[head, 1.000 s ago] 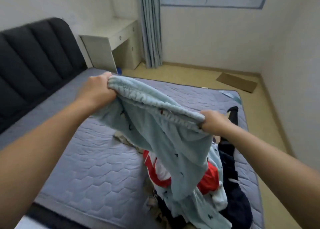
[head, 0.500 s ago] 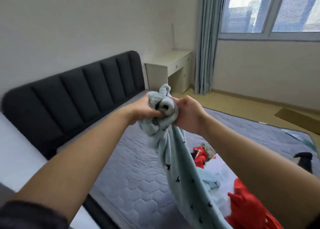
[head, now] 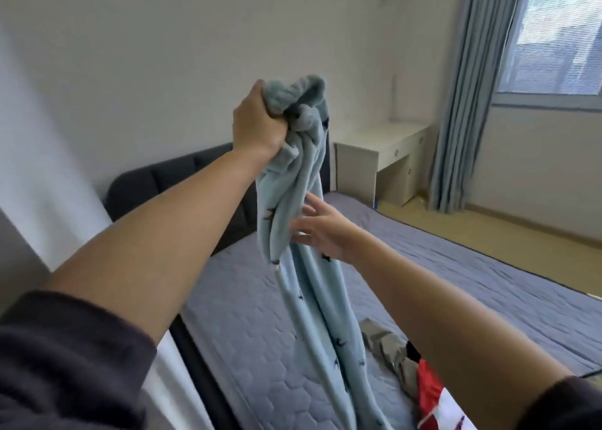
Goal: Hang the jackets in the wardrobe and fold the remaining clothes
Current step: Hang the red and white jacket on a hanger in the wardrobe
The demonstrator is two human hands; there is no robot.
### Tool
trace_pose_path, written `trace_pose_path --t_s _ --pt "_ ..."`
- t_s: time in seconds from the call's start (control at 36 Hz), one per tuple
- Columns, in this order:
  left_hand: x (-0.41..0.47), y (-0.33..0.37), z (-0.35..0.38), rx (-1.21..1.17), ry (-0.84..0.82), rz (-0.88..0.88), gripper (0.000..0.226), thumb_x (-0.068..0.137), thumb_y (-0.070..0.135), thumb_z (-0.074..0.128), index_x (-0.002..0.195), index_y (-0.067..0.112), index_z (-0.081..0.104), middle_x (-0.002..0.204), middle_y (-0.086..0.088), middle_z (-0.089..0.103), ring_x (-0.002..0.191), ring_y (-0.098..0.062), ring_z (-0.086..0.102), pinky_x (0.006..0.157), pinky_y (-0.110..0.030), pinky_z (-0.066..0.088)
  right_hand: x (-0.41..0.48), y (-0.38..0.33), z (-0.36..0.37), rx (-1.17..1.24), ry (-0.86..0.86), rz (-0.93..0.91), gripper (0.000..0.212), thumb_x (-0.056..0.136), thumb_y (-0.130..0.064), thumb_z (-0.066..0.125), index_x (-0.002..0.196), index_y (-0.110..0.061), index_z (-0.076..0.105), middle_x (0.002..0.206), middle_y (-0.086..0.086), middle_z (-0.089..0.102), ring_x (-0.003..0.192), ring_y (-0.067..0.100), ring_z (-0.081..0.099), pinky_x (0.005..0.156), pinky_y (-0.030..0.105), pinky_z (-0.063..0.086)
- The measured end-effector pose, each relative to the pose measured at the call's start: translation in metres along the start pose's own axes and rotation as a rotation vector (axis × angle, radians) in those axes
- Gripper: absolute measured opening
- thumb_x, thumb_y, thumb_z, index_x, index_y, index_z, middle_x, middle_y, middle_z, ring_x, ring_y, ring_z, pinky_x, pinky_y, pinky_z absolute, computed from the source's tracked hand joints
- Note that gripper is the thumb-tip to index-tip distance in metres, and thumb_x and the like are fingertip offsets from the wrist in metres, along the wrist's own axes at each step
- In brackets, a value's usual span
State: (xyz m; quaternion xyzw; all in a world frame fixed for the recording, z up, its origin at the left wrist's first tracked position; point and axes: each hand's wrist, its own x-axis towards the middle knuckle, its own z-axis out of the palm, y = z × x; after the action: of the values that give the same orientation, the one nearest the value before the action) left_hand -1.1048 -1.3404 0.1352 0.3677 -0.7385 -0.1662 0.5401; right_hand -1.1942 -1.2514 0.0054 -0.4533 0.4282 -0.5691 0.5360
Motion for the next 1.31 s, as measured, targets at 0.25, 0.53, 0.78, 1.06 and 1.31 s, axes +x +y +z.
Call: trace_pose_path --t_s 0.25,0.53,0.78,1.06,1.31 --pt "-0.011 -0.05 -0.018 0.253 -0.053 0.04 0.016 0.082 0.022 0.049 0.097 0.02 0.051 0.082 0.006 0.057 0.074 -0.018 0.054 0.065 -0.03 0.042 0.04 0.031 0.012 0.006 0.04 0.092 0.055 0.09 0.007 0.055 0.134 -0.026 0.05 0.146 0.0 0.043 0.124 0.017 0.052 0.093 0.034 0.052" --pt "-0.233 -0.214 0.064 0.494 -0.686 -0.424 0.041 0.084 0.013 0.047 0.123 0.026 0.048 0.113 -0.012 0.063 0.099 -0.032 0.058 0.073 -0.034 0.043 -0.091 0.215 -0.077 -0.163 0.328 0.54 0.044 0.092 0.0 0.054 0.133 -0.016 0.052 0.14 0.01 0.047 0.122 0.023 0.051 0.085 0.035 0.048" --pt "-0.392 -0.205 0.168 0.308 -1.187 -0.537 0.058 0.087 0.017 0.055 0.141 0.019 0.033 0.129 -0.008 0.051 0.109 -0.026 0.054 0.086 -0.033 0.045 -0.252 0.303 -0.163 -0.127 0.73 0.679 0.042 0.092 0.005 0.048 0.131 -0.008 0.053 0.131 0.013 0.054 0.099 0.019 0.054 0.07 0.027 0.047" --pt "-0.558 -0.105 0.261 0.148 -1.603 -0.117 0.041 0.087 0.02 0.052 0.127 0.02 0.05 0.13 -0.002 0.054 0.116 -0.018 0.053 0.096 -0.028 0.042 -0.422 0.342 -0.215 -0.328 1.062 0.722 0.033 0.085 0.002 0.051 0.109 -0.014 0.066 0.105 0.004 0.068 0.09 0.013 0.061 0.072 0.024 0.049" --pt "-0.652 -0.063 0.347 0.15 -1.608 0.053 0.036 0.089 0.027 0.054 0.124 0.026 0.049 0.128 0.006 0.052 0.113 -0.014 0.054 0.093 -0.033 0.045 -0.509 0.401 -0.285 -0.35 1.141 0.8 0.032 0.086 -0.002 0.052 0.109 -0.023 0.059 0.106 0.0 0.063 0.097 0.012 0.059 0.064 0.012 0.042"
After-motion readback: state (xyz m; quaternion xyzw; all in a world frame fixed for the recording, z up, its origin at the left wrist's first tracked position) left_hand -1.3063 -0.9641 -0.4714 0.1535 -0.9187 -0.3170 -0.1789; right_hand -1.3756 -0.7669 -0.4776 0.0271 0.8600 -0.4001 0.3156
